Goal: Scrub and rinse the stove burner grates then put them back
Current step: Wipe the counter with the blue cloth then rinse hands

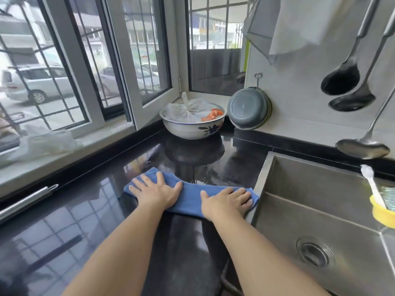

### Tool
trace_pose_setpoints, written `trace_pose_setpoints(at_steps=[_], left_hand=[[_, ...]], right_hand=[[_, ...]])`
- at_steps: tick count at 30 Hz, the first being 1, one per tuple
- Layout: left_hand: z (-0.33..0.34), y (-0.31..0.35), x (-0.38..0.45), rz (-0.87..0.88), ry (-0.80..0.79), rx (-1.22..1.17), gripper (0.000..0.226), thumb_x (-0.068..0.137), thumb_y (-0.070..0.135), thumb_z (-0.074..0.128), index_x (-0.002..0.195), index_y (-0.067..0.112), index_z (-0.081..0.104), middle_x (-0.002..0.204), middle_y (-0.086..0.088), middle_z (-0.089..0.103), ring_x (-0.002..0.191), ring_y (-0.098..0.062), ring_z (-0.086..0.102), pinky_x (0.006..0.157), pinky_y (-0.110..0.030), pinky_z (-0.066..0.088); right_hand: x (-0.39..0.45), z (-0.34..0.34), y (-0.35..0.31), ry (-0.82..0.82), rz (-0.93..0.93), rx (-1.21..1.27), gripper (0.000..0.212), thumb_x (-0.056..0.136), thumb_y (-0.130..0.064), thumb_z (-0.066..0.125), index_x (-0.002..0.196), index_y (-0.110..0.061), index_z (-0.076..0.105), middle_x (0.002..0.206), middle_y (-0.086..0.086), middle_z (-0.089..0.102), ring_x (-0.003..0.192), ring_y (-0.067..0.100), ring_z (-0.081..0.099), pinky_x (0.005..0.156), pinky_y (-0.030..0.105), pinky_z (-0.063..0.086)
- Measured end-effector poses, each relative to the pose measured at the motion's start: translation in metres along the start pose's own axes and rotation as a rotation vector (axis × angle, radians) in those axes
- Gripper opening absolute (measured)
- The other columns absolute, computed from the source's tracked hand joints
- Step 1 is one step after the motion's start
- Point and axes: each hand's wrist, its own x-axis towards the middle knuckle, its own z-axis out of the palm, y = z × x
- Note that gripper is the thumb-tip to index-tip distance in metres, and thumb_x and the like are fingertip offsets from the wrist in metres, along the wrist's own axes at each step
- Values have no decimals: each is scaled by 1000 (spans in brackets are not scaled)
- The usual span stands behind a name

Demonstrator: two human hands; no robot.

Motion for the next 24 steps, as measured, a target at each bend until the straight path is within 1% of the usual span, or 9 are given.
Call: trace_pose_setpoints(at_steps=[5, 8, 10, 12, 15, 17, 19, 21, 24], left_hand=[[5, 51, 63, 73, 7, 23, 101, 79, 91, 19, 160, 31, 15, 168, -24, 2, 152, -50, -4, 119, -64, -2], [10, 89, 107, 166, 20, 14, 95, 82, 87, 18, 159, 33, 16, 168, -24, 4, 152, -50, -3, 119, -64, -3], [12, 114, 124, 262, 24, 41, 86, 87, 80, 19, 159, 34, 16, 168, -21, 6, 153, -48, 0, 120, -62, -1], [18, 144, 137, 383, 39, 56, 74, 94, 68, 22, 159, 34, 16, 168, -17, 11, 153, -43, 6, 121, -58, 4], [25, 177, 155, 558, 57, 63, 61, 100, 50, 24, 158, 32, 19, 167, -13, 15, 152, -37, 10, 122, -53, 8], [25, 182, 167, 614, 25, 55, 61, 102, 46, 23, 160, 32, 16, 170, -12, 9, 154, -36, 5, 124, -51, 5], [25, 173, 179, 663, 4, 93, 63, 104, 46, 21, 163, 28, 9, 171, -11, 2, 156, -36, 1, 125, -50, 3], [23, 159, 186, 700, 5, 148, 65, 105, 47, 19, 164, 24, 2, 171, -11, 0, 156, -38, 0, 125, -51, 3], [14, 123, 197, 660, -11, 167, 63, 105, 48, 14, 163, 27, 2, 170, -11, 3, 156, -35, 1, 125, -51, 4]], right_hand=[[76, -9, -9, 33, 44, 39, 105, 87, -77, 35, 158, -3, 13, 162, 21, 10, 149, 38, 5, 122, 50, 4], [136, -13, -13, 73, 18, 47, 105, 86, -76, 35, 158, -3, 11, 163, 21, 7, 150, 38, -1, 123, 50, 1], [175, -21, -10, 75, -31, 35, 103, 86, -74, 34, 159, -6, 10, 165, 19, 5, 151, 37, -2, 123, 49, 0], [223, -33, -9, 58, -95, 25, 99, 86, -71, 35, 159, -9, 11, 166, 14, 7, 153, 33, -2, 124, 47, 2], [287, -49, -26, 31, -204, 15, 88, 90, -65, 36, 158, -11, 19, 167, 8, 13, 154, 27, 2, 124, 42, 7], [303, -46, -57, 4, -321, 0, 81, 93, -62, 33, 157, -12, 24, 166, 8, 16, 154, 26, 5, 123, 42, 9], [299, -33, -92, -35, -480, 19, 75, 95, -58, 28, 155, -12, 30, 164, 9, 23, 153, 26, 11, 123, 42, 12], [286, -24, -110, -51, -578, 61, 72, 97, -58, 26, 156, -16, 31, 163, 8, 27, 153, 25, 13, 123, 42, 14], [273, -14, -123, -74, -686, 97, 60, 104, -46, 29, 157, -18, 29, 163, 6, 28, 152, 25, 18, 121, 39, 18]])
